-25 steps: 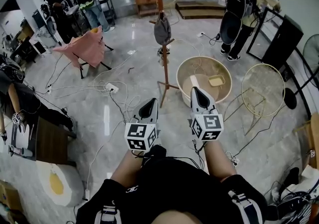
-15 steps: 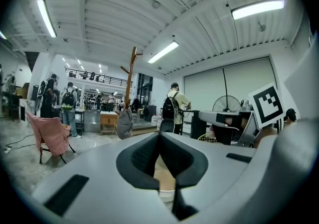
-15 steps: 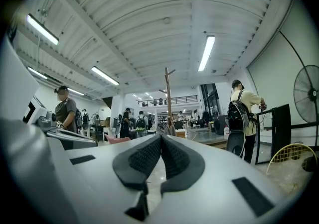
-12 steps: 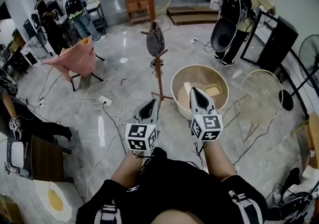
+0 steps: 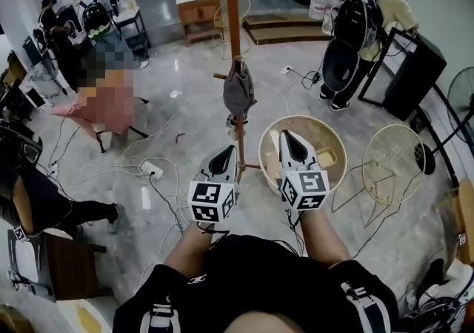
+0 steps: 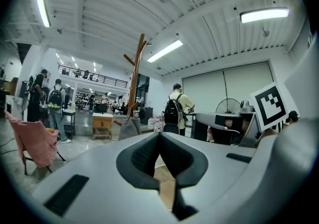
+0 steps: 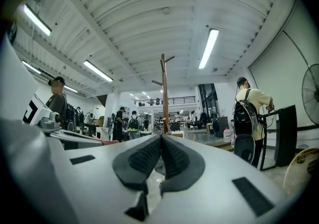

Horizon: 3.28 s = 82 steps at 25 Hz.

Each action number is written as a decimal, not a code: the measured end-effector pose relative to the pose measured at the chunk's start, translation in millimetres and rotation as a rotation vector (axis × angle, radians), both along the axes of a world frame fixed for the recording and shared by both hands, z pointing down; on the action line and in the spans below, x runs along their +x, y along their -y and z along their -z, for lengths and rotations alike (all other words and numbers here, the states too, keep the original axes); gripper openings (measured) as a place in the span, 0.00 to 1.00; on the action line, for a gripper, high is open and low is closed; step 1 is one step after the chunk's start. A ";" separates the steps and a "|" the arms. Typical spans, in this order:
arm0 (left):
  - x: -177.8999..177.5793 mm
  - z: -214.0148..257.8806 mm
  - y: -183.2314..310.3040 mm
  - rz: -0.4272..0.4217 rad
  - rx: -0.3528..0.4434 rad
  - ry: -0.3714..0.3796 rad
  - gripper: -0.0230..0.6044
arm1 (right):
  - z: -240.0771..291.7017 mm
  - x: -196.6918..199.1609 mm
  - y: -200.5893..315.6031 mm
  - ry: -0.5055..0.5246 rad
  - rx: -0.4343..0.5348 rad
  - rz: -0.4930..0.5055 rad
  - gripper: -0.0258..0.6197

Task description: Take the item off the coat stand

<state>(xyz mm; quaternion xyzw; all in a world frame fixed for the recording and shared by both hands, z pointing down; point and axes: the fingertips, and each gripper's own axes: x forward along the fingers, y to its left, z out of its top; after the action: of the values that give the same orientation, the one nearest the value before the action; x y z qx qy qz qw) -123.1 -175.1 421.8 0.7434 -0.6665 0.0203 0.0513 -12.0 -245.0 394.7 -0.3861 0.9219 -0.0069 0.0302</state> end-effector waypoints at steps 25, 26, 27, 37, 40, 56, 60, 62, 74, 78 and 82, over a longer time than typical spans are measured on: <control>-158.6 -27.1 232.8 0.126 -0.063 0.005 0.06 | -25.1 -191.6 253.4 0.021 -0.064 0.152 0.56; -164.2 -28.8 234.0 0.138 -0.064 0.005 0.06 | -30.2 -200.1 258.4 0.001 -0.079 0.159 0.59; -169.6 -30.2 234.2 0.150 -0.065 0.004 0.06 | -34.4 -207.5 262.9 -0.018 -0.093 0.164 0.60; -213.9 -37.0 211.7 0.326 -0.091 -0.014 0.06 | -62.4 -255.2 314.8 -0.199 -0.230 0.101 0.58; -221.9 -40.1 204.8 0.349 -0.097 -0.016 0.06 | -67.4 -264.4 319.4 -0.214 -0.255 0.109 0.53; -209.9 -40.2 201.5 0.333 -0.099 -0.020 0.06 | -26.8 -244.6 283.2 -0.205 -0.107 0.163 0.15; -199.9 -39.1 209.7 0.292 -0.100 -0.020 0.06 | -16.7 -229.3 271.6 -0.201 -0.074 0.167 0.14; -194.3 -38.9 213.4 0.263 -0.102 -0.020 0.06 | -14.3 -219.0 264.6 -0.193 -0.068 0.161 0.14; -148.7 -44.9 244.1 0.108 -0.111 -0.015 0.06 | -57.3 -153.9 249.3 -0.206 -0.105 0.123 0.14; -140.6 -46.0 251.8 0.086 -0.110 -0.010 0.06 | -70.2 -144.2 253.2 -0.229 -0.113 0.105 0.14; -134.3 -47.2 253.7 0.075 -0.109 -0.006 0.06 | -74.0 -138.5 253.8 -0.211 -0.127 0.105 0.14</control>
<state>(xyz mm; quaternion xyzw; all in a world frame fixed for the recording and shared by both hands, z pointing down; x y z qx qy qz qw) -257.4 -428.8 469.0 0.7141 -0.6917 0.0524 0.0943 -150.5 -498.8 468.6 -0.3370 0.9367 -0.0263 -0.0917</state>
